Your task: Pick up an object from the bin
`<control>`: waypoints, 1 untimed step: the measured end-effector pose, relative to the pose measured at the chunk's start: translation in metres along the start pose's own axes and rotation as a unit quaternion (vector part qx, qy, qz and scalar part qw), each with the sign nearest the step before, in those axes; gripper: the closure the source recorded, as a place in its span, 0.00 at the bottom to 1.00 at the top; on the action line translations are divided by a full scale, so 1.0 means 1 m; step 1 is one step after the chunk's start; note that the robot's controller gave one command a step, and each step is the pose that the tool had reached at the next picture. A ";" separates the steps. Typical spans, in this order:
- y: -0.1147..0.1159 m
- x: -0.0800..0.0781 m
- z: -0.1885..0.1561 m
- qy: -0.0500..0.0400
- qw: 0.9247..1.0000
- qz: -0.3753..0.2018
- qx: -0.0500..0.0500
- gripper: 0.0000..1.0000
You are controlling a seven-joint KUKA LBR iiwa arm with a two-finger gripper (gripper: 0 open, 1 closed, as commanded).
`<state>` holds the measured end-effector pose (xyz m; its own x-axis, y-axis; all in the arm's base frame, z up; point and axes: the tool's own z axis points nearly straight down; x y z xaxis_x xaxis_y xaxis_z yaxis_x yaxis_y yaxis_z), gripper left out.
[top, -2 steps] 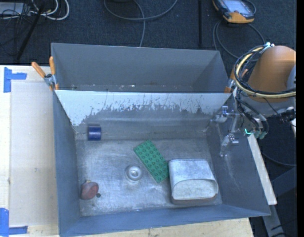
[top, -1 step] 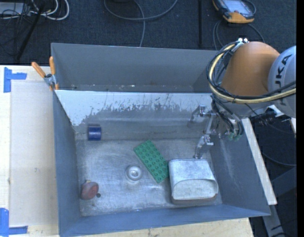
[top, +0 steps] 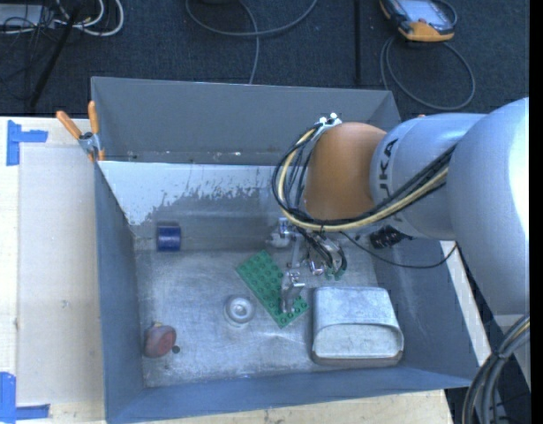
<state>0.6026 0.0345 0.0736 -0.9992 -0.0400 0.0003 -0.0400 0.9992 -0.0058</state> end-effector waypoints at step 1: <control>0.000 0.000 -0.004 0.002 1.000 0.001 -0.002 1.00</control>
Offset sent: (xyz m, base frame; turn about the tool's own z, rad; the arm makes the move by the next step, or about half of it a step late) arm 0.0000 0.0000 0.0000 0.0000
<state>0.6025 0.0346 0.0779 -0.9993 -0.0375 0.0036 -0.0375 0.9993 -0.0017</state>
